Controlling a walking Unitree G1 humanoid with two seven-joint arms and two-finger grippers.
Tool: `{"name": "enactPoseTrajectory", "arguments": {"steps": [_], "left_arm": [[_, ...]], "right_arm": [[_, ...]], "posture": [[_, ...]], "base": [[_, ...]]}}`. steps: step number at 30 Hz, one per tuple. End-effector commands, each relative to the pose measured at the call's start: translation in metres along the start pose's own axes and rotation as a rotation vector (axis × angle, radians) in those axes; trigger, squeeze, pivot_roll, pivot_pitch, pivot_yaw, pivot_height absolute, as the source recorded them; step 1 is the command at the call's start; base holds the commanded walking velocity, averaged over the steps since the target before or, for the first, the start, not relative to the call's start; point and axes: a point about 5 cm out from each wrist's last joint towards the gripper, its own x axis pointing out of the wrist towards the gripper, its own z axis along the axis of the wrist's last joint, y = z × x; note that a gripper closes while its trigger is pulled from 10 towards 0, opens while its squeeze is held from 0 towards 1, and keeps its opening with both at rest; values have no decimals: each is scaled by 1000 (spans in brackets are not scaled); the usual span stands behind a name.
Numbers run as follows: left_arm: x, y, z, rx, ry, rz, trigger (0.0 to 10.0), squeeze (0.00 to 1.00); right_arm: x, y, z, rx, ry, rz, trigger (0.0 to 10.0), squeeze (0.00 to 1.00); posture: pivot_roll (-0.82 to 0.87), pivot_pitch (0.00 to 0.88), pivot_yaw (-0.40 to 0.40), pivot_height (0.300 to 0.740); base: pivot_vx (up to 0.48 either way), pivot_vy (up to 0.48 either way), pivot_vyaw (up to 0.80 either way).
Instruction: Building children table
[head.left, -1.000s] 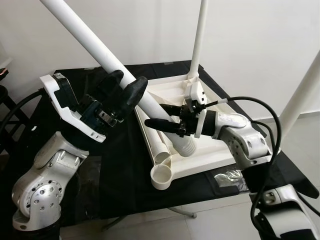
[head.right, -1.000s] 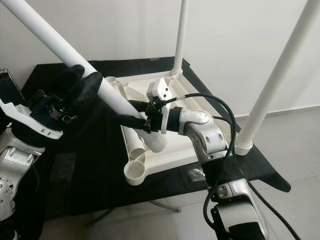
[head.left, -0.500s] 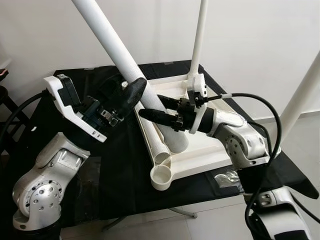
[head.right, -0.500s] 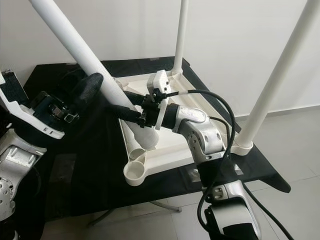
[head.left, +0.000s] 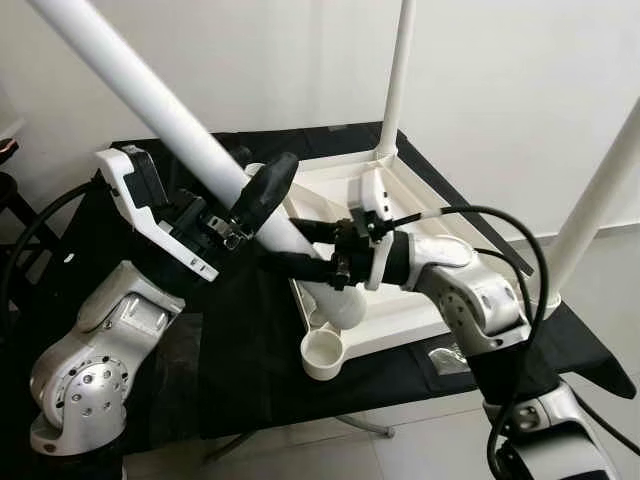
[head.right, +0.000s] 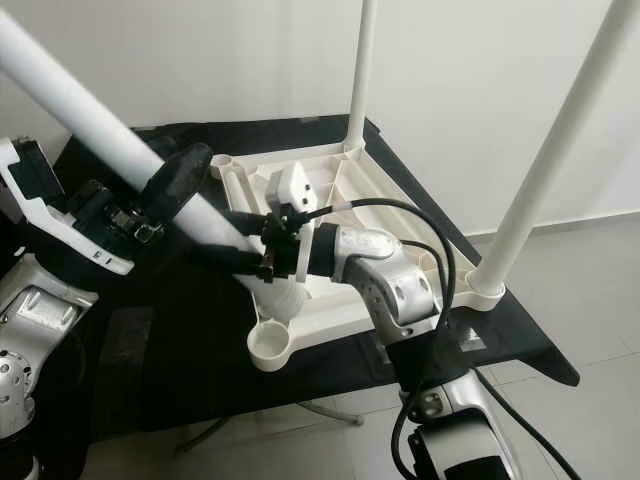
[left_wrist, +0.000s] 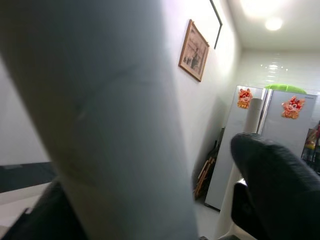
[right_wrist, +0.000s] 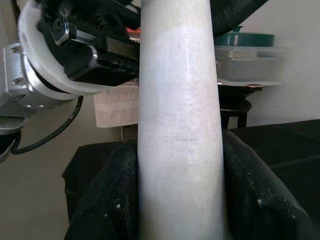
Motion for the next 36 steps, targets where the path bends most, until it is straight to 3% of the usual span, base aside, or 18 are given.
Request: {"name": "enactPoseTrajectory", "arguments": {"steps": [1,16,17,18,19,27,28,29,36], "left_arm": [[1,-2,-2,-12,13,-18,0,0],[1,-6,0,-57,5,-43,0,0],[1,-7,2,-48,12,-56,0,0],[1,-7,2,-48,12,-56,0,0],[2,-8,4,-28,30,-79,0,0],[6,-22,9,58,141,-255,0,0],[8,-25,9,74,173,-303,0,0],[11,-29,9,88,201,-355,0,0],[18,-38,1,120,283,-466,0,0]], "right_arm": [[4,4,0,-8,8,12,10000,0],[2,3,-5,-14,44,-4,10000,0],[0,3,-5,24,34,16,10000,231],[0,3,-5,24,34,16,10000,231],[-3,4,-5,38,44,52,10000,1000],[-14,9,-13,-7,189,202,10000,1000],[-15,10,-16,-12,237,235,10000,875],[-11,10,-20,-17,277,256,10000,0],[7,10,-27,-7,321,262,10000,0]], "posture": [[-11,10,22,740],[-8,15,19,740],[-8,15,19,740],[-8,15,19,740],[-4,14,17,740],[-2,14,10,740],[-3,13,8,740],[-6,12,8,740],[-7,10,9,740]], "base": [[0,0,0],[0,0,0],[0,0,0],[0,0,0],[0,0,0],[0,0,0],[0,0,0],[0,0,0],[0,0,0]]}}
